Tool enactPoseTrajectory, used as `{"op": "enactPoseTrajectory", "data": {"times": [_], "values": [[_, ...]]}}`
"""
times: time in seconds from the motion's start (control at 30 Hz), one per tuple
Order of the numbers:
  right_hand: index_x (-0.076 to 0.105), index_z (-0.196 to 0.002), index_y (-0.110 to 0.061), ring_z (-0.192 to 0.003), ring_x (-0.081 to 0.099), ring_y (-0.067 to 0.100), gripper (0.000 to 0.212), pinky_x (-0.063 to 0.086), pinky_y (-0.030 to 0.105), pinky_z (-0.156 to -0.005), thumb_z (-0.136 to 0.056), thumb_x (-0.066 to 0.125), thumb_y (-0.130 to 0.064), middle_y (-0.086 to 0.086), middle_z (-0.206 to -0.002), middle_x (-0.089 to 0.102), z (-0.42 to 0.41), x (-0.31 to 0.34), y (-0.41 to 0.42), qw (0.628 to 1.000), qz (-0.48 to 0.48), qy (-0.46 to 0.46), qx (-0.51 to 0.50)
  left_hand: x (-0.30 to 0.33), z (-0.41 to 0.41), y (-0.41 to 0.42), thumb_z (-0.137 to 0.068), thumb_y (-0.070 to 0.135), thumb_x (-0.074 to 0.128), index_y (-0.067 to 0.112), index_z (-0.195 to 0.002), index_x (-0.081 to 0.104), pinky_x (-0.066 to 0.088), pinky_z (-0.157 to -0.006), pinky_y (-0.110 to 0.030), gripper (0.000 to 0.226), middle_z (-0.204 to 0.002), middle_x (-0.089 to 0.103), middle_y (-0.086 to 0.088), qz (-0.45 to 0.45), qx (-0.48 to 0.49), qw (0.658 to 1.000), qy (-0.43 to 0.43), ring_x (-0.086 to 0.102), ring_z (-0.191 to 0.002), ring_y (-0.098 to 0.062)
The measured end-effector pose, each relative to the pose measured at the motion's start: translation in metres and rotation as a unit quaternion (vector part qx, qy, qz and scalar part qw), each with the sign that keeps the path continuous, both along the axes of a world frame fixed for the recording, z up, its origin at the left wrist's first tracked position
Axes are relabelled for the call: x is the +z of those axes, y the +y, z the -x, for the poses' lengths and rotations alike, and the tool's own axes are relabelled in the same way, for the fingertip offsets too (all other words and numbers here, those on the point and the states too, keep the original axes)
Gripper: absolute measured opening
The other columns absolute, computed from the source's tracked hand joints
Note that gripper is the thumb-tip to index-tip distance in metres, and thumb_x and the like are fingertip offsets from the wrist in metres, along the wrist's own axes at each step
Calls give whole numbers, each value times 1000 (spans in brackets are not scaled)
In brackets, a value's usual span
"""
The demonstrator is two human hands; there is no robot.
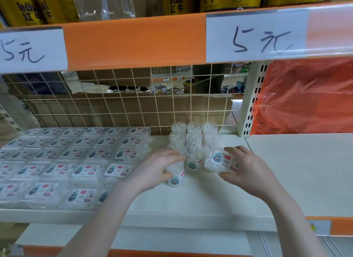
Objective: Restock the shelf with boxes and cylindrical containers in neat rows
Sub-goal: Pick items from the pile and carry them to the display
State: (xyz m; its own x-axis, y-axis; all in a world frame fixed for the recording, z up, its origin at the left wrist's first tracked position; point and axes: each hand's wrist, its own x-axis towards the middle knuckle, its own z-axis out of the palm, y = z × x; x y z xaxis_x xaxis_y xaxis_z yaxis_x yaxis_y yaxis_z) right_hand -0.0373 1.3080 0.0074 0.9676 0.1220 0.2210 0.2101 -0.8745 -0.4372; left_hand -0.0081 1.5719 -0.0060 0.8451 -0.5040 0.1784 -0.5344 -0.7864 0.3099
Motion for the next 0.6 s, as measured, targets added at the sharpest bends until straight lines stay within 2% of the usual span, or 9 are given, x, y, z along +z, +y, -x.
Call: {"op": "enactPoseTrajectory", "data": {"times": [0.07,0.13,0.23,0.43,0.6], "values": [[46,-133,-25,-99,54,14,68,43,26,-78,-71,71,-39,-9,-114,51,3,0,0,1000,2,1,-3,-1,2,-1,-84,13,65,29,-139,45,2,-95,5,61,-144,40,9,-12,0,1000,-9,29,-132,-8],[46,-134,-24,-100,53,14,69,42,25,-78,-71,71,-39,-8,-116,51,5,1,0,1000,7,2,-5,-1,4,0,-86,18,64,30,-141,41,7,-101,-5,61,-148,34,8,-28,4,1000,-9,24,-135,-9],[45,-134,-24,-100,53,15,68,40,25,-76,-72,70,-38,-8,-116,51,9,1,1,1000,11,6,-7,0,5,0,-85,22,65,30,-140,42,15,-106,-15,60,-148,35,7,-41,7,999,-9,26,-134,-9],[45,-134,-24,-100,52,14,69,38,22,-76,-71,71,-39,-9,-116,50,14,0,2,1000,9,9,-13,0,6,-1,-87,17,63,27,-138,47,14,-99,-9,54,-142,41,7,-24,4,1000,-18,31,-129,-9],[47,-133,-24,-99,54,14,68,36,22,-73,-71,71,-38,-10,-114,50,18,-1,2,1000,9,11,-17,-2,8,0,-88,15,60,27,-138,47,19,-103,-16,53,-141,42,7,-20,9,999,-30,32,-129,-10]]}}
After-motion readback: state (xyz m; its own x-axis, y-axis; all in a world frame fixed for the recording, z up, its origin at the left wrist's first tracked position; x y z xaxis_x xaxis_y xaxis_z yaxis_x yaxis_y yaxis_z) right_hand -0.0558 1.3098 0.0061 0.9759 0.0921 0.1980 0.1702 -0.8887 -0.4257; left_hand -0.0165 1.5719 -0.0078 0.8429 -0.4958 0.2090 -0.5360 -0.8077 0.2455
